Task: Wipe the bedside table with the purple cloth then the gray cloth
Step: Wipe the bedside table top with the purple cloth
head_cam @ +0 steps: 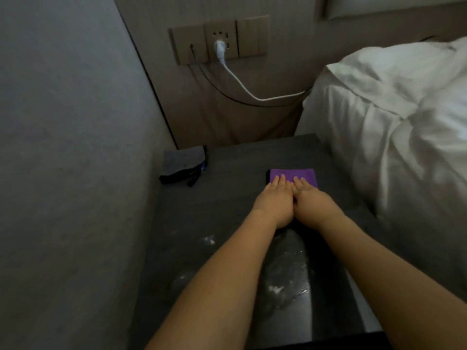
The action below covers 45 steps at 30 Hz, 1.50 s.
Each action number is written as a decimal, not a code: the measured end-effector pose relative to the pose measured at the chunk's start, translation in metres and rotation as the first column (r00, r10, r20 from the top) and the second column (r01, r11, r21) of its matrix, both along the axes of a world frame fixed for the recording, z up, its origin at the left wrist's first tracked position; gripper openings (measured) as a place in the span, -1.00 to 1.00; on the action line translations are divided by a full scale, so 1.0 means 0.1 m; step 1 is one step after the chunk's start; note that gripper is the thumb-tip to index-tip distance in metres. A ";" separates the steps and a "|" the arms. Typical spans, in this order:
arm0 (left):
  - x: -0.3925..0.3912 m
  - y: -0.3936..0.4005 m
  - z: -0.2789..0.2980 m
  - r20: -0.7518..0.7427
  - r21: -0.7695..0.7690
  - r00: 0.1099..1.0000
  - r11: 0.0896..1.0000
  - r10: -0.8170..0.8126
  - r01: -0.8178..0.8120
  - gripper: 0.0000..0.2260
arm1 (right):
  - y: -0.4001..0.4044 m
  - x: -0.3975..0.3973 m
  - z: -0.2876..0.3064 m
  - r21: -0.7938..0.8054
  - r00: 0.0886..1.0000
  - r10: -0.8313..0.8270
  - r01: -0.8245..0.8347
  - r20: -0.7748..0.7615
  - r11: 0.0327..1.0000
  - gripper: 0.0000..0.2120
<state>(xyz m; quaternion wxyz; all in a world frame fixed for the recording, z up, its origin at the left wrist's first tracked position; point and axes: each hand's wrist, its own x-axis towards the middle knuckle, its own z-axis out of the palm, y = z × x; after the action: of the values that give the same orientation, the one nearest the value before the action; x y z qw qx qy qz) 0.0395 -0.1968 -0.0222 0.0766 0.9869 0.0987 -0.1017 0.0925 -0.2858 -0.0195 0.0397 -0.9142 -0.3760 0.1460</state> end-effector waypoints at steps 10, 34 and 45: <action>-1.22 1.01 0.01 -0.052 0.007 0.973 0.975 0.224 -0.224 -0.41 | 1.13 -1.02 -0.03 0.068 0.968 0.249 -0.246 -0.042 0.967 -0.42; -1.03 0.53 -0.01 -0.050 -0.032 0.930 0.930 0.365 -0.366 -0.42 | 0.68 -0.77 0.08 0.099 0.935 0.354 -0.350 -0.025 0.932 -0.48; 0.24 -0.64 -0.01 -0.005 -0.058 0.992 0.990 0.128 -0.128 -0.46 | -0.60 0.35 -0.03 -0.034 0.992 0.116 -0.114 0.049 0.993 -0.46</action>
<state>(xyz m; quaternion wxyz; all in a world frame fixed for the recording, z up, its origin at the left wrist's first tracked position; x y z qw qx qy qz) 0.0636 -0.2613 -0.0233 0.1115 0.9759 0.1591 -0.0998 0.1271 -0.3454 -0.0224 0.0074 -0.8949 -0.4267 0.1307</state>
